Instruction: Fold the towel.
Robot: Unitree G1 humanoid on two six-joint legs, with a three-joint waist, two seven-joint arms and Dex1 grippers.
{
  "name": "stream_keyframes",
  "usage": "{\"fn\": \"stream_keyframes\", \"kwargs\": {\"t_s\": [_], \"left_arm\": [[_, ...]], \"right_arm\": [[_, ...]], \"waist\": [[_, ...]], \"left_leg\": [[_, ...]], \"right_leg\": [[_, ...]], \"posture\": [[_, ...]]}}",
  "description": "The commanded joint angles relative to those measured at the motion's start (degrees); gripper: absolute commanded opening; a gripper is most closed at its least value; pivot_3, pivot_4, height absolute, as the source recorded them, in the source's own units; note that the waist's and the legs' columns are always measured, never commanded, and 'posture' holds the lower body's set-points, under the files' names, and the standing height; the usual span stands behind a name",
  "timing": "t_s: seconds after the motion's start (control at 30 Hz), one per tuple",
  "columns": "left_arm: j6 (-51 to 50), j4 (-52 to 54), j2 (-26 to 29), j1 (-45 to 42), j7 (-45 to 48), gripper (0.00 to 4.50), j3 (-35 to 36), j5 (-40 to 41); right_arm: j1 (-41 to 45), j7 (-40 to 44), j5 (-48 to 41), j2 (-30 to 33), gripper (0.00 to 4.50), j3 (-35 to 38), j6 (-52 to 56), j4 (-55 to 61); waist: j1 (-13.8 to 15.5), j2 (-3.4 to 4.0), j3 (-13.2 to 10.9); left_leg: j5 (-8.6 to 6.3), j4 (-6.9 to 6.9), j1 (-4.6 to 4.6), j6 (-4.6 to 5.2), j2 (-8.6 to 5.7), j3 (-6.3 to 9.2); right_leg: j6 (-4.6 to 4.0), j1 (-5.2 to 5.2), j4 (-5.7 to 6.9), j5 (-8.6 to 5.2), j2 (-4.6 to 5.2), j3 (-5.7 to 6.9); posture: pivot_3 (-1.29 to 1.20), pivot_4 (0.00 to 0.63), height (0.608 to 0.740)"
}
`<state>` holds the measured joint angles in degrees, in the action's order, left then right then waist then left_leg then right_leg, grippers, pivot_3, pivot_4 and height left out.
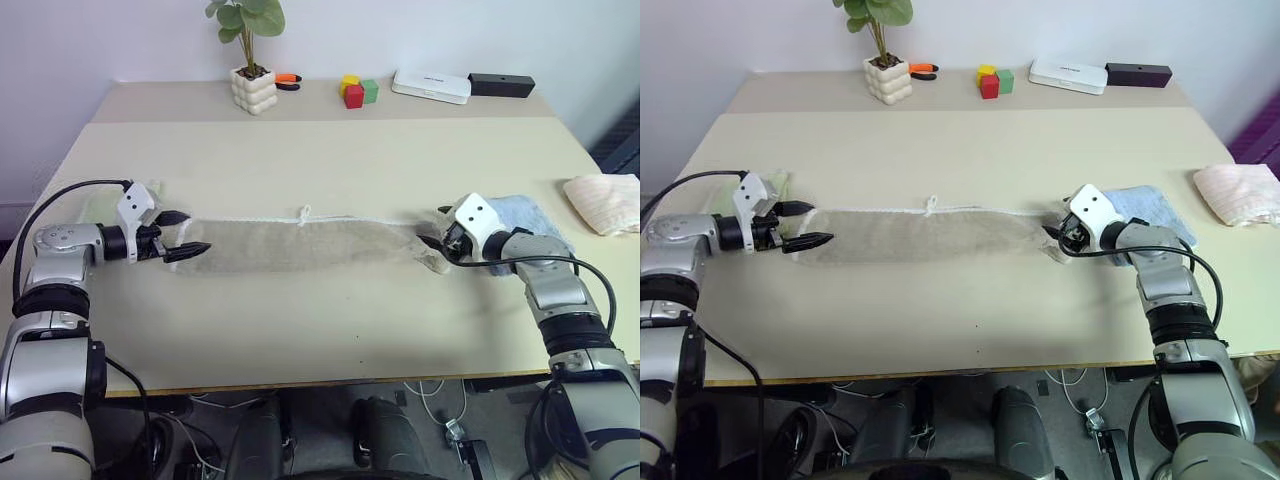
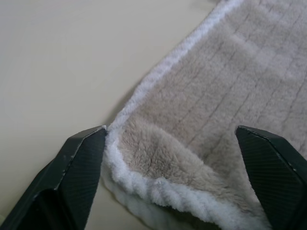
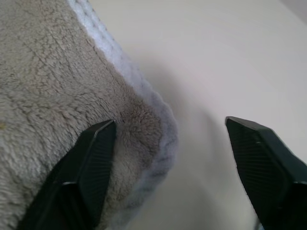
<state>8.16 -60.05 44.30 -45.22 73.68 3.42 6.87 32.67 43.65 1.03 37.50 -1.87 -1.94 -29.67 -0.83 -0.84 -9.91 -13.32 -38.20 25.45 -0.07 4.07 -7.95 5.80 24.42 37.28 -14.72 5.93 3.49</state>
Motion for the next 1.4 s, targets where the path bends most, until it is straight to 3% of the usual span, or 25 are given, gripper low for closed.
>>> {"fn": "stream_keyframes", "kwargs": {"t_s": [0.03, 0.3, 0.43, 0.57, 0.73, 0.97, 1.2, 1.3, 1.4], "left_arm": [[-2.09, 2.87, 1.67, -1.68, -0.37, 4.5, 4.16, 3.61], [-16.62, 19.69, 2.29, 4.14, 4.26, 4.5, 9.87, 13.72], [-23.22, 33.49, 4.15, 11.99, 8.81, 4.5, 7.38, 15.86], [-19.75, 41.28, 5.12, 18.78, 8.42, 4.5, 5.06, 13.05], [-20.04, 47.53, 2.68, 23.68, 3.36, 4.5, 4.37, 13.03], [-14.52, 44.44, 0.73, 24.65, -2.54, 4.5, 2.47, 8.46], [-14.17, 39.46, 1.74, 24.66, -4.26, 4.5, 2.95, 7.6], [-13.71, 36.83, 2.69, 24.46, -4.66, 4.5, 2.73, 6.58], [-13.2, 35.49, 3.12, 24.1, -5.07, 4.5, 2.48, 6.11]], "right_arm": [[2.67, -3.39, 0.32, 2.15, 3.4, 3.0, -2.68, -0.29], [-0.11, 0.79, -8.98, 3.79, 3.4, 9.58, 6.46, 9.3], [-8.45, 9.72, -17.64, 6.69, 3.4, 11.45, 14.61, 22.38], [-16.21, 14.59, -19.86, 9.99, 3.4, 11.64, 15.52, 31.6], [-22.64, 12.38, -15.0, 11.08, 3.4, 9.07, 13.35, 37.48], [-19.09, 1.2, -3.77, 6.42, 3.4, 4.32, 6.91, 30.77], [-18.7, -1.28, 2.8, 6.98, 3.4, 0.3, 0.24, 27.27], [-17.89, -1.72, 4.91, 7.54, 2.56, -0.52, -2.43, 24.89], [-16.92, -2.76, 8.33, 8.63, 1.1, -1.64, -5.4, 23.36]], "waist": [[-0.01, 0.0, 0.0], [-0.1, 0.01, 0.01], [-0.08, 0.01, 0.01], [0.14, 0.02, 0.0], [0.2, -0.02, 0.03], [0.06, 0.0, 0.04], [0.15, 0.0, 0.04], [0.09, 0.0, 0.03], [0.08, 0.0, 0.03]], "left_leg": [[0.0, 0.0, 0.0, 0.0, 0.0, 0.0], [0.01, 0.01, -0.02, -0.02, 0.0, 0.01], [0.01, 0.05, -0.03, -0.02, 0.01, 0.02], [-0.05, 0.04, -0.02, 0.07, 0.01, 0.04], [-0.16, 0.02, -0.07, 0.26, 0.01, 0.17], [-0.16, 0.03, -0.06, 0.25, 0.0, 0.12], [-0.16, 0.04, -0.05, 0.25, -0.01, 0.1], [-0.16, 0.04, -0.05, 0.25, -0.01, 0.09], [-0.15, 0.04, -0.06, 0.24, -0.01, 0.09]], "right_leg": [[0.0, 0.0, 0.0, 0.0, 0.0, 0.0], [0.0, -0.02, -0.01, 0.0, 0.0, -0.02], [0.0, -0.03, -0.02, 0.0, 0.0, -0.03], [0.0, -0.02, -0.04, 0.0, 0.0, -0.04], [-0.05, -0.09, -0.03, 0.01, 0.01, -0.01], [-0.05, -0.04, -0.02, 0.01, 0.0, -0.01], [-0.04, -0.05, -0.04, 0.0, 0.0, -0.01], [-0.04, -0.05, -0.04, 0.0, 0.0, -0.01], [-0.04, -0.04, -0.04, 0.0, 0.0, -0.01]], "posture": [[0.0, 0.15, 0.735], [0.0, 0.15, 0.735], [0.0, 0.15, 0.735], [0.0, 0.15, 0.735], [0.0, 0.15, 0.735], [0.0, 0.15, 0.735], [0.0, 0.15, 0.735], [0.0, 0.15, 0.735], [0.0, 0.15, 0.735]]}}
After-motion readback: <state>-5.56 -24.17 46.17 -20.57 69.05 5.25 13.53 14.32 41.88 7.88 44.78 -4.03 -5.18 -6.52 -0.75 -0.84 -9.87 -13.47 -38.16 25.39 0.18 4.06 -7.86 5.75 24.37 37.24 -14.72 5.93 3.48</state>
